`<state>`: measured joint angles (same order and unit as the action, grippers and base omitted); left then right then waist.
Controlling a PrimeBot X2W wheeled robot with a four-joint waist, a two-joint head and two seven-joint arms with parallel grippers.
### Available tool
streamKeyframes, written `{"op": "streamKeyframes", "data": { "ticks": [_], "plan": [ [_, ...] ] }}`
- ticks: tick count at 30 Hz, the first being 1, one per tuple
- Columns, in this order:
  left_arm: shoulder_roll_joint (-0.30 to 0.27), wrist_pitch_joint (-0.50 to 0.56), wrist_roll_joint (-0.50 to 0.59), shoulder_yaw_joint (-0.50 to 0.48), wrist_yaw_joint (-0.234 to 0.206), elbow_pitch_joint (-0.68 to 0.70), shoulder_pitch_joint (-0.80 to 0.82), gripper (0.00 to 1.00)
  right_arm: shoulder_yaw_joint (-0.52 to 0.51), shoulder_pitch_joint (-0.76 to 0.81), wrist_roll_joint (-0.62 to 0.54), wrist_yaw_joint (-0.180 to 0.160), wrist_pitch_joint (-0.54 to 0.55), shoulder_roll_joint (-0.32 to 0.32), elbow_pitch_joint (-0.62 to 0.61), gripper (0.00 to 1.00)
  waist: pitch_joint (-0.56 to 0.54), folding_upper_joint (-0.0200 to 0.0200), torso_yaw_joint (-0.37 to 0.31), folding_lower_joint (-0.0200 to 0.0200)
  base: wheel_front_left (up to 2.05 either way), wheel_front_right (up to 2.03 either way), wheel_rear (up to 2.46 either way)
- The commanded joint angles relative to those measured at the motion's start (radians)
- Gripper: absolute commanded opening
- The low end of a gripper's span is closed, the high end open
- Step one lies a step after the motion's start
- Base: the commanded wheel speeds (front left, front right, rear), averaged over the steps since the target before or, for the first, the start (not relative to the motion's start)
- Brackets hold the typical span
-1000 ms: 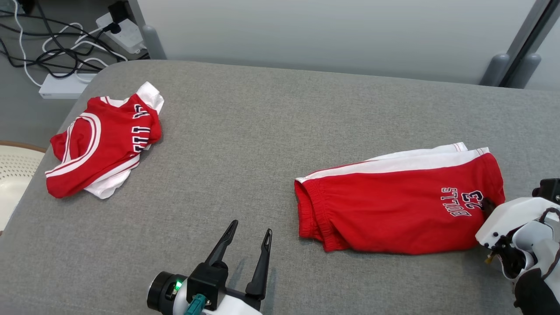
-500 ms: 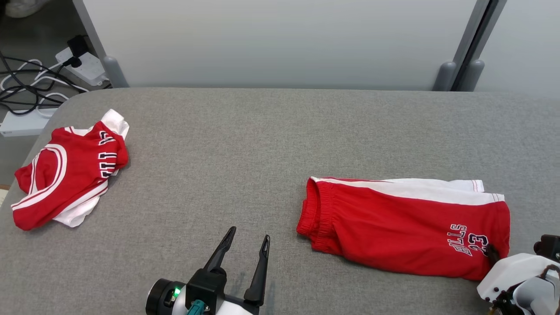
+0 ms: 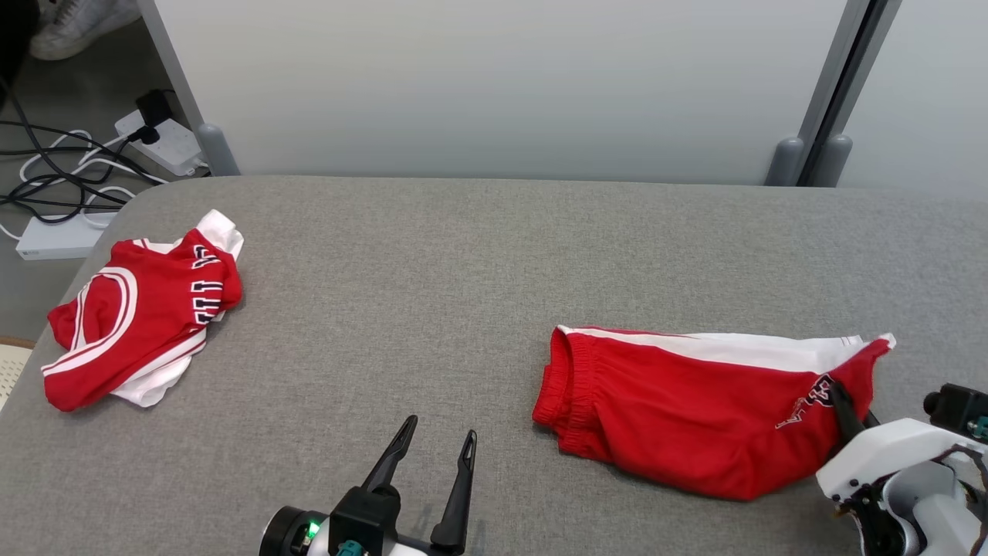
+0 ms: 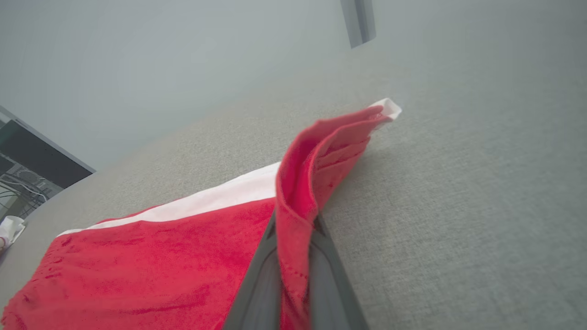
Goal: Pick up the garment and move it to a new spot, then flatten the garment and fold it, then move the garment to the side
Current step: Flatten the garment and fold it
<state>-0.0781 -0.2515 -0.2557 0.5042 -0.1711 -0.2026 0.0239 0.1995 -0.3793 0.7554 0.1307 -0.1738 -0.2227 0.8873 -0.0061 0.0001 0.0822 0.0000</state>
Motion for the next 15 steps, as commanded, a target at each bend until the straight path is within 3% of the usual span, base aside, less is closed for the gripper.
{"op": "streamKeyframes", "data": {
  "ticks": [1,15],
  "plan": [
    [0.000,-0.010,-0.012,-0.029,0.002,0.023,0.018,1.00,0.026,-0.009,0.004,0.000,0.004,-0.003,-0.045,0.00,-0.005,-0.0001,0.006,0.0000,0.00,0.00,0.00],
    [0.003,-0.010,-0.022,-0.011,0.002,0.011,0.025,1.00,0.084,-0.011,-0.023,0.000,0.150,0.108,-0.304,0.00,-0.018,-0.0001,0.089,0.0000,0.00,0.00,0.00]
  ]
}}
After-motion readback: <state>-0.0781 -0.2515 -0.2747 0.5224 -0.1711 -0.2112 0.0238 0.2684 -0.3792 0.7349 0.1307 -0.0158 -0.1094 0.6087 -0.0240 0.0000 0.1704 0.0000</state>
